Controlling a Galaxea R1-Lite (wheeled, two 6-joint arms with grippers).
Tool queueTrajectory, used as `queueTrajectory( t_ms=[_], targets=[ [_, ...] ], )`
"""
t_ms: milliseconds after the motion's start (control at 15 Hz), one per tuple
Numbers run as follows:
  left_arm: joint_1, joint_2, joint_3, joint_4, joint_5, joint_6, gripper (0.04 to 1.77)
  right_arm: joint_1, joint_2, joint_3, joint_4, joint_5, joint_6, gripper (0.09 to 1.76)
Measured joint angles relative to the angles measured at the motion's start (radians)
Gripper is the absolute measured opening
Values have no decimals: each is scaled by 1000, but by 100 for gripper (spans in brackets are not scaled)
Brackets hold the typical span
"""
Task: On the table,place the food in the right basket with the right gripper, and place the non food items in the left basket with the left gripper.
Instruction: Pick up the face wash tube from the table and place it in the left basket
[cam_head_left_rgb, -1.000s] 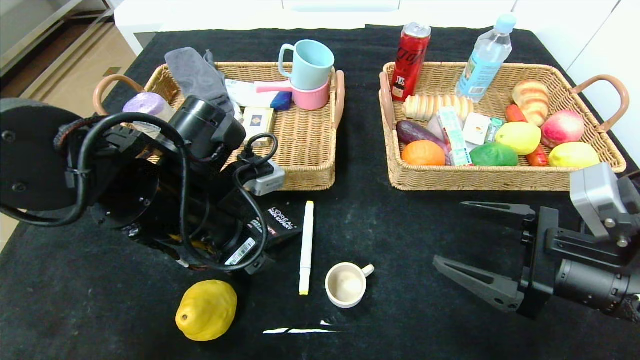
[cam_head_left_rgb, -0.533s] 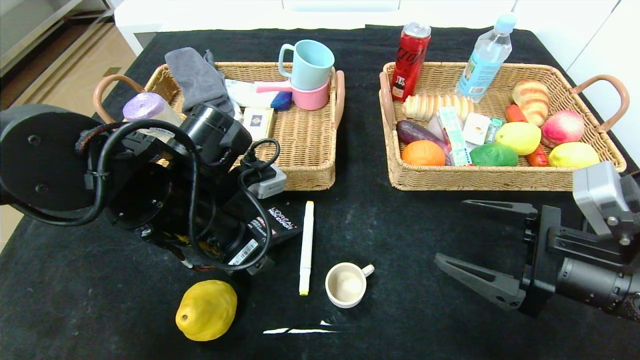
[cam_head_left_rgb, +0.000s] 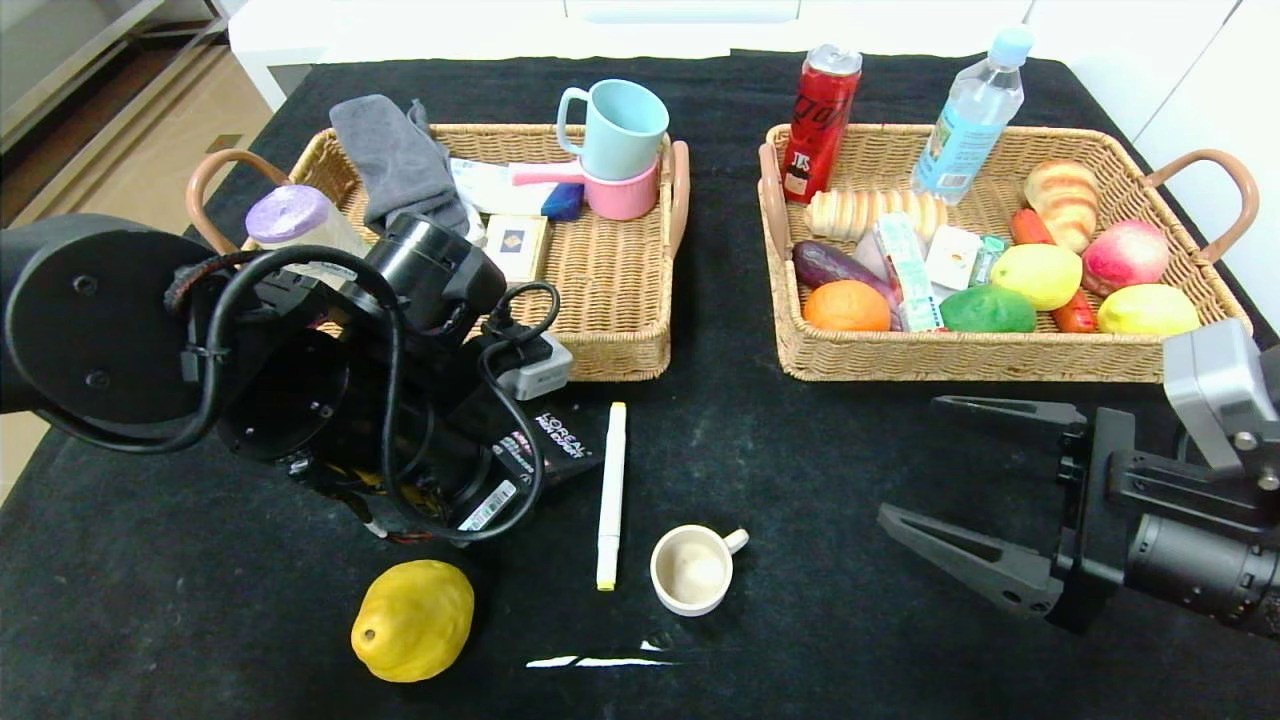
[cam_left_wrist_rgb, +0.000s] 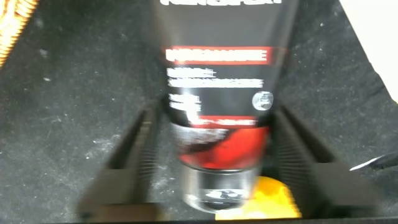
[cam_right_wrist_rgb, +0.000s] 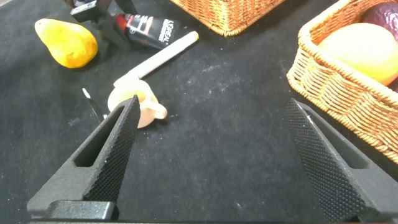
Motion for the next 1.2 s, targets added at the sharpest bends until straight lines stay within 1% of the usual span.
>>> queueTrajectory(
  t_ms=[133,200,267,1200],
  targets=[
    [0,0,2,0,2,0,88,0,-1,3,0,0,0,170],
    [-1,0,2,0,1,0,82,0,-2,4,0,0,-2,170],
    [-2,0,3,-1,1,0,80,-1,-2,4,0,0,-2,170],
    [-7,-7,6,12,4,-3,77,0,0,7,2,0,-2,170]
  ],
)
